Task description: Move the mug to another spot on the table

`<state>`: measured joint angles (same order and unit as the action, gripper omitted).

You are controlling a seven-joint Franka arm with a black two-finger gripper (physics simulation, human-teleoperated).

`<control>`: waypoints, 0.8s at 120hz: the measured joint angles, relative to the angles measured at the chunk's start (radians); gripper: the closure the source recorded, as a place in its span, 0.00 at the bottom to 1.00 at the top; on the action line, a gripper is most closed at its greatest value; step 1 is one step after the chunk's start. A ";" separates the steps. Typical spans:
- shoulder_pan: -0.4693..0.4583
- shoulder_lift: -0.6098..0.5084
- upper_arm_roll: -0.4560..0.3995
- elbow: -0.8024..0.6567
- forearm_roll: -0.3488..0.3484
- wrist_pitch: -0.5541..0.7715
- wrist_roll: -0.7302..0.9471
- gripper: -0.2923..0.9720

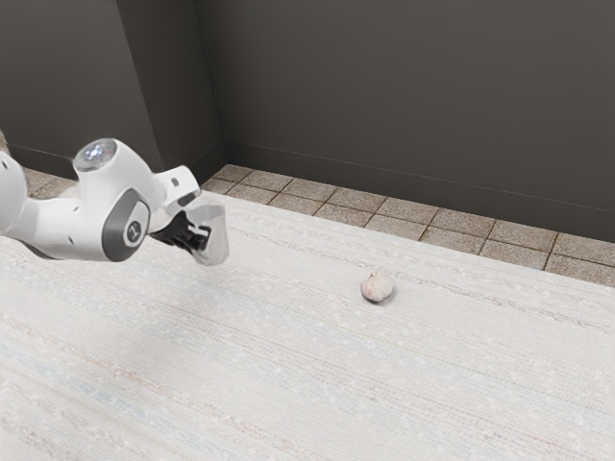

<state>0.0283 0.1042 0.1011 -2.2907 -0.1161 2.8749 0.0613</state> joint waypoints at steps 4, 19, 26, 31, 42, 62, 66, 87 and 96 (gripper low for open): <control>-0.017 -0.015 -0.001 -0.023 -0.005 0.007 0.001 0.78; -0.058 -0.053 -0.030 -0.122 -0.022 0.040 0.005 0.80; -0.083 -0.056 -0.041 -0.132 -0.027 0.051 0.007 0.81; -0.107 -0.056 -0.045 -0.136 -0.030 0.057 0.009 0.81; -0.164 -0.056 -0.046 -0.154 -0.033 0.068 0.011 0.82; -0.255 -0.074 -0.045 -0.217 -0.036 0.078 0.009 0.83; -0.271 -0.078 -0.043 -0.224 -0.036 0.079 0.008 0.83; -0.320 -0.077 -0.039 -0.240 -0.037 0.085 0.006 0.83; -0.318 -0.074 -0.041 -0.249 -0.037 0.086 0.006 0.83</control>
<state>-0.2894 0.0301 0.0604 -2.5394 -0.1527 2.9610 0.0673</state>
